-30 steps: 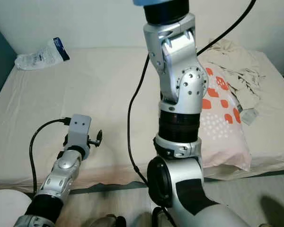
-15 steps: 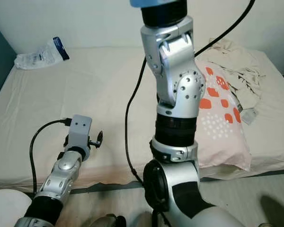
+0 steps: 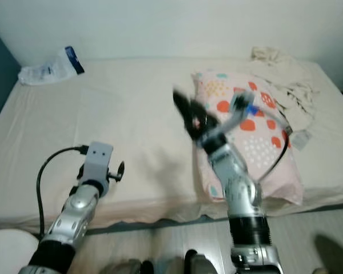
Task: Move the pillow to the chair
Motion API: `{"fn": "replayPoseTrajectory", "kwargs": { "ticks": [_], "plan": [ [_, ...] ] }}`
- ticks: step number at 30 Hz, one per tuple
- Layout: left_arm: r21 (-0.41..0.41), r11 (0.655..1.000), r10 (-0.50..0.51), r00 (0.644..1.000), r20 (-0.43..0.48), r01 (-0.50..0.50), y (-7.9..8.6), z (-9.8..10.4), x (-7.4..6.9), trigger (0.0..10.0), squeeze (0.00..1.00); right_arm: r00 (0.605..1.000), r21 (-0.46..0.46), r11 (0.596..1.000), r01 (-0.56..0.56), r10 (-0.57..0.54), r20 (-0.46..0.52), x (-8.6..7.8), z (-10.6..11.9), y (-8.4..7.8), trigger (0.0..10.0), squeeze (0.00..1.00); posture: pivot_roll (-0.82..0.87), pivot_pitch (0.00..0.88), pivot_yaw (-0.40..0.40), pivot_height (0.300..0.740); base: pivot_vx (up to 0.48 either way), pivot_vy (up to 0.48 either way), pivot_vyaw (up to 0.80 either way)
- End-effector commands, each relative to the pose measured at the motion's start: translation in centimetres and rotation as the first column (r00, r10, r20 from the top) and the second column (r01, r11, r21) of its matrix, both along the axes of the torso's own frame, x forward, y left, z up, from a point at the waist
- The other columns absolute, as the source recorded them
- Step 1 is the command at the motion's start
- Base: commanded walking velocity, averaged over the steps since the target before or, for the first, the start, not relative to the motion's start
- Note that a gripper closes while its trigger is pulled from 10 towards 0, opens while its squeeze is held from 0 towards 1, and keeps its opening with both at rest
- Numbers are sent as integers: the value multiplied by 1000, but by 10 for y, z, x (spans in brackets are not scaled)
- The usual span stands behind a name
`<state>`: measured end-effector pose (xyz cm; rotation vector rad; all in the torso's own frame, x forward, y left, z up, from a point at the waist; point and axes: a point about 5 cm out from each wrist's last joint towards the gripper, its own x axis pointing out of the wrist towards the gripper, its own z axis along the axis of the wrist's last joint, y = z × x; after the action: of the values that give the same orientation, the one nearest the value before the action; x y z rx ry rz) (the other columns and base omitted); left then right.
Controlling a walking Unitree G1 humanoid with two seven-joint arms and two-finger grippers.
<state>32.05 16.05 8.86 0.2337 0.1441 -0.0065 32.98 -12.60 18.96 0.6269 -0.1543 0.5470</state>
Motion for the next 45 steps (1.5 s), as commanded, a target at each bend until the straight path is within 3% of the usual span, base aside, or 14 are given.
{"fn": "replayPoseTrajectory", "kwargs": {
  "ticks": [1, 2, 3, 4, 6, 9, 11, 12, 14, 15, 16, 21, 22, 45],
  "plan": [
    [12, 1000, 8, 998, -56, -7, 2, -18, -8, 10000, 0, 992, -165, 983, 85, -100, -83, -5, -35, -9, 10000, 0, -20, 179, -19, 740, 0, 0, 0],
    [4, 1000, 23, 997, -72, -22, 2, -23, -9, 10000, 0, 977, -254, 959, 124, -162, -136, -10, -59, -18, 10000, 0, -13, 169, -20, 740, 0, 0, 0],
    [4, 1000, 23, 997, -72, -22, 2, -23, -9, 10000, 0, 977, -254, 959, 124, -162, -136, -10, -59, -18, 10000, 0, -13, 169, -20, 740, 0, 0, 0],
    [11, 1000, 30, 996, -86, -29, 3, -28, -12, 10000, 0, 960, -361, 919, 157, -228, -162, -17, -79, -26, 10000, 0, -10, 165, -17, 740, 0, 0, 0],
    [26, 999, 41, 994, -101, -38, 5, -35, -16, 10000, 0, 935, -475, 859, 192, -307, -176, -27, -102, -35, 10000, 0, -18, 150, -11, 740, 0, 0, 0],
    [36, 998, 50, 993, -109, -47, 6, -39, -18, 10000, 0, 914, -531, 822, 208, -356, -193, -32, -115, -39, 10000, 0, -23, 140, -8, 740, 0, 0, 0],
    [40, 997, 64, 992, -113, -60, 9, -43, -22, 10000, 0, 879, -615, 756, 224, -429, -209, -42, -137, -47, 10000, 0, -18, 122, -10, 740, 0, 0, 0],
    [40, 997, 64, 992, -113, -60, 9, -43, -22, 10000, 0, 879, -615, 756, 224, -429, -209, -42, -137, -47, 10000, 0, -18, 122, -10, 740, 0, 0, 0],
    [27, 998, 61, 993, -104, -58, 8, -44, -24, 10000, 0, 864, -684, 691, 234, -470, -179, -46, -146, -52, 10000, 0, -17, 112, -13, 740, 0, 0, 0],
    [27, 998, 61, 993, -104, -58, 8, -44, -24, 10000, 0, 864, -684, 691, 234, -470, -179, -46, -146, -52, 10000, 0, -17, 112, -13, 740, 0, 0, 0],
    [-6, 999, 47, 994, -97, -47, 6, -44, -24, 10000, 0, 853, -721, 647, 246, -499, -157, -47, -149, -53, 10000, 0, -21, 106, -13, 740, 0, 0, 0],
    [12, 1000, 23, 995, -100, -22, 5, -45, -24, 10000, 0, 851, -755, 607, 247, -509, -131, -46, -151, -52, 10000, 0, -21, 96, -14, 740, 0, 0, 0],
    [18, 999, 35, 994, -100, -33, 6, -46, -24, 10000, 0, 864, -787, 569, 239, -495, -96, -45, -152, -50, 10000, 0, -23, 90, -16, 740, 0, 0, 0],
    [-10, 999, 51, 998, -44, -52, 0, -36, -13, 10000, 0, 904, -807, 550, 215, -425, -49, -36, -155, -39, 10000, 0, -33, 71, -31, 740, 0, 0, 0]
  ]
}}
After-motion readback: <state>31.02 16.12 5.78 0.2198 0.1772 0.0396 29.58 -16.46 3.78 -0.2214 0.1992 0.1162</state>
